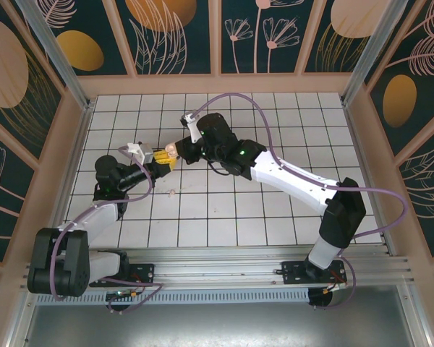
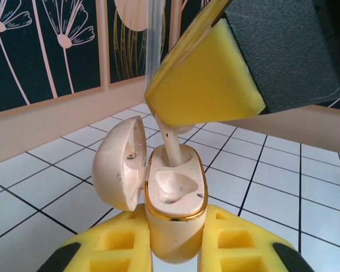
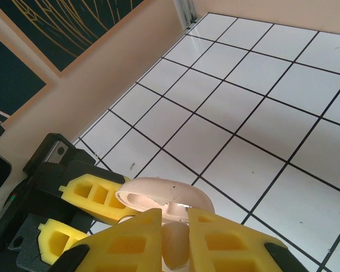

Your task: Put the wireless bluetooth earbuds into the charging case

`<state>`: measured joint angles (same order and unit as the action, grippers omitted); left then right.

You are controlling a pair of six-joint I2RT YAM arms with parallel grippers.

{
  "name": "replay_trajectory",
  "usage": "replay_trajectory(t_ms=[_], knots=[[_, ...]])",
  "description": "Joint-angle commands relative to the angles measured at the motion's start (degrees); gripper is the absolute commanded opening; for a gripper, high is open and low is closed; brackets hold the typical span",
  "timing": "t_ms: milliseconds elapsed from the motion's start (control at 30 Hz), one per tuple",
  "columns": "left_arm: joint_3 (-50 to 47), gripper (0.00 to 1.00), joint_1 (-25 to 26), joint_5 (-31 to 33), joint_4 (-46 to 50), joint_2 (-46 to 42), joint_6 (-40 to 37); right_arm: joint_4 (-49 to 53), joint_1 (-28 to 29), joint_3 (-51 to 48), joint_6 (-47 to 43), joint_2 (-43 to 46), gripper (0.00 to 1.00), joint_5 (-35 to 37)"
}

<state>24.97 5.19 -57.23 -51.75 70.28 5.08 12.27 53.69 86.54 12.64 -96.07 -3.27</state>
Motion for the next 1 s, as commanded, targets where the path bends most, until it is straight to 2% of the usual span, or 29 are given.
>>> replay_trajectory(t_ms=[0,300,967], knots=[[2.1,0.02,-0.2,0.5,-2.1,-2.3,-3.4,4.5,0.7,-0.2,-1.2,1.5,0.16,1.3],[2.3,0.02,0.0,0.9,0.9,-3.1,-6.2,2.5,1.0,-0.6,-2.2,3.0,0.16,3.8],[2.9,0.01,0.5,-0.1,0.3,-3.6,-4.6,-2.3,1.2,-2.5,-3.7,3.6,0.16,9.0]])
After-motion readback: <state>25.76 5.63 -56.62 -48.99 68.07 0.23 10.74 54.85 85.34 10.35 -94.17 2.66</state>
